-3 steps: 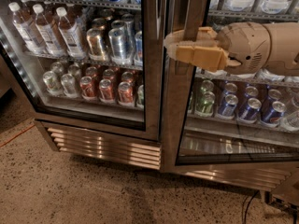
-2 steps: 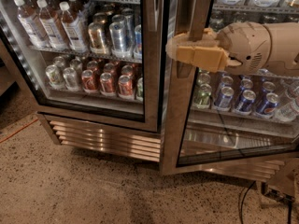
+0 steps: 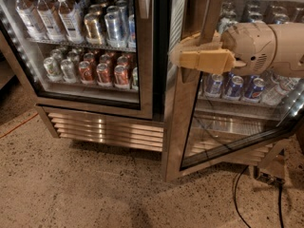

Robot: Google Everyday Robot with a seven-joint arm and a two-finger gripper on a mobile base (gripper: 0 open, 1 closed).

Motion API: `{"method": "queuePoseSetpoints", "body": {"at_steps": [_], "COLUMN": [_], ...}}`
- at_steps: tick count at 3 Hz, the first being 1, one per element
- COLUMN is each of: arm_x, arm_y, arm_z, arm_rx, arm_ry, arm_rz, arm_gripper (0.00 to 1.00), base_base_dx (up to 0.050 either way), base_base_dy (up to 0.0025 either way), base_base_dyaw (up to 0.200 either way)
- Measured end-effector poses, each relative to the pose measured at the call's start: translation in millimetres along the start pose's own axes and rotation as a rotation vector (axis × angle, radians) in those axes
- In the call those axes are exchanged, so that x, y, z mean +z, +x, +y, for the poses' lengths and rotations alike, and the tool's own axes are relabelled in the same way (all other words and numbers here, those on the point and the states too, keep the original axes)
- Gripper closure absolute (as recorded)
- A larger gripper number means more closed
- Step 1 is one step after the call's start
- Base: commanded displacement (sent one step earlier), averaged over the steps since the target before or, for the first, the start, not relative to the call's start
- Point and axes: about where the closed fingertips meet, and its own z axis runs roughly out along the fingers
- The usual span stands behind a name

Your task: Open right fridge door

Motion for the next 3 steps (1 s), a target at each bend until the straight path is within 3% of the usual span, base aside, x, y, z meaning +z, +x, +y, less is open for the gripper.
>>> {"method": "queuePoseSetpoints", "body": {"at_steps": [2, 3], "arm_x": [0.0, 0.0], "arm_y": [0.0, 0.1], "arm_z": [0.0, 0.0], "arm_rx": [0.000, 0.000], "arm_ry": [0.000, 0.000], "arm_rz": [0.000, 0.000], "arm_gripper": [1.00, 1.00], "base_base_dx": [0.000, 0.000], "base_base_dy": [0.00009, 0.00000], "base_base_dyaw": [-0.197, 0.000]}}
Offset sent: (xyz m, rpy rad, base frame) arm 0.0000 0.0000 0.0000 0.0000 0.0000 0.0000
